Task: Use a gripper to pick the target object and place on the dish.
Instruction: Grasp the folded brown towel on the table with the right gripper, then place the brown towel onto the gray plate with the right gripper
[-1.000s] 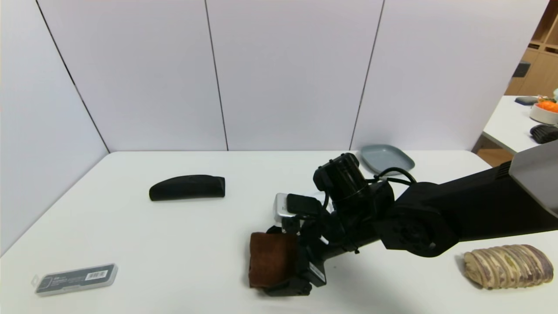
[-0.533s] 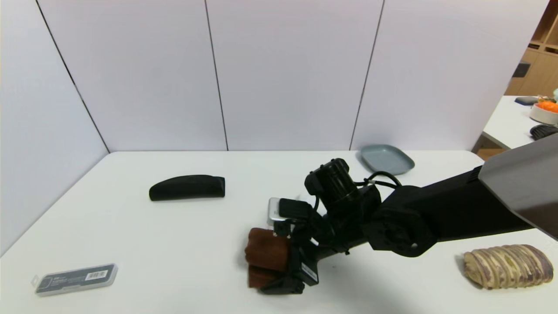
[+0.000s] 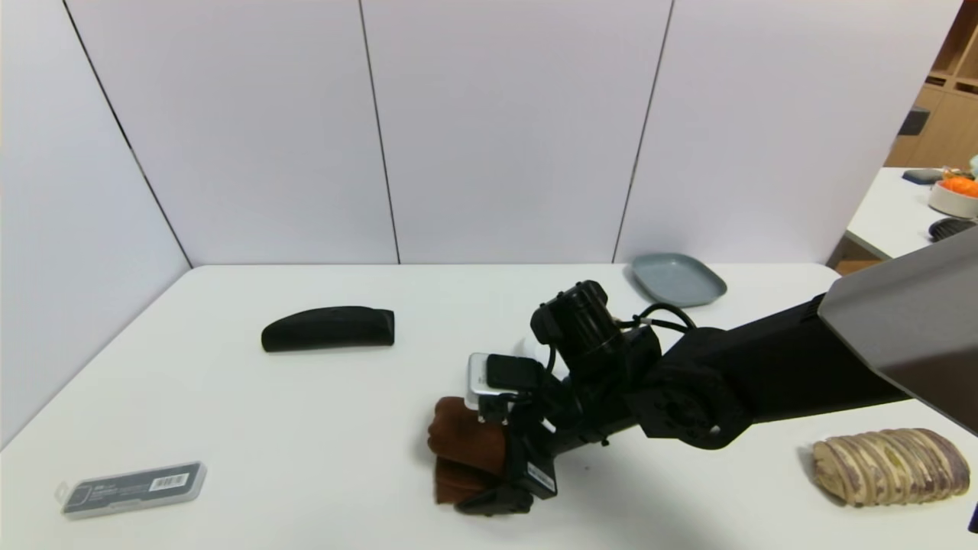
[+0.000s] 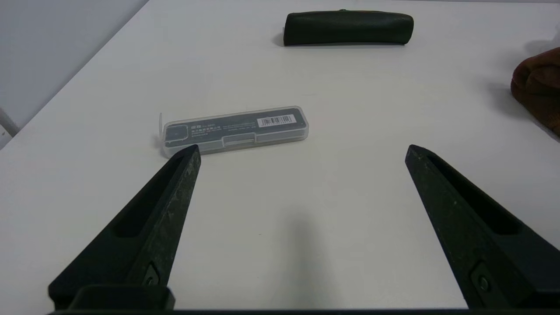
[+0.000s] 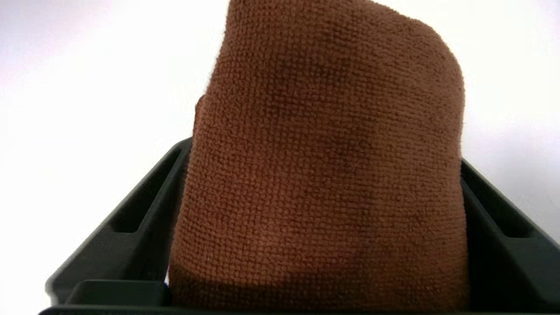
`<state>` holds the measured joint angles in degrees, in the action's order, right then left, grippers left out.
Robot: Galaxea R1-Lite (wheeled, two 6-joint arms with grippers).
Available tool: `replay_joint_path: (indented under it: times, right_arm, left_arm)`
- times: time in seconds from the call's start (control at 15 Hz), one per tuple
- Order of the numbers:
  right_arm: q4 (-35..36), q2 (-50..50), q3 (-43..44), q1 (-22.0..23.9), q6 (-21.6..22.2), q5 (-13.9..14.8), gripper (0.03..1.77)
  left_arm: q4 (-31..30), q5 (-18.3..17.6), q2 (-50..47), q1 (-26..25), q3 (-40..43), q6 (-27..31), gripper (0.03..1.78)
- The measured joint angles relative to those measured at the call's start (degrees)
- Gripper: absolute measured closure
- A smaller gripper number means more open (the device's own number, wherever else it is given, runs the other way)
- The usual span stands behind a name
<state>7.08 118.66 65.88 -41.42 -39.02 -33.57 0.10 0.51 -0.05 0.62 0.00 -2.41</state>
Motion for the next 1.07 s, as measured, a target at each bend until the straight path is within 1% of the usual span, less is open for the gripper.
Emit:
replay_joint_path:
  times: [0.2,0.33,0.53,0.8,1.07]
  right_arm:
    - [-0.1,0.0,0.2,0.0,-0.2,0.0,0.71]
    - [-0.1,0.0,0.2,0.1,-1.0,0.0,0.9]
    - [-0.2,-0.1,0.2,0.2,-1.3,0.0,1.1]
    - [-1.1,-1.2,0.6,1.5,-2.3,-0.2,1.11]
    - [-2.3,-3.6,3.0,4.9,-2.3,-0.4,1.13]
  left_arm:
    - [0.0,0.0,0.0,0.0,0.0,0.0,0.12]
    - [0.0,0.0,0.0,0.0,0.0,0.0,0.12]
    - [0.0,0.0,0.0,0.0,0.0,0.0,0.12]
    - [0.0,0.0,0.0,0.0,0.0,0.0,0.12]
    - [0.0,0.0,0.0,0.0,0.0,0.0,0.12]
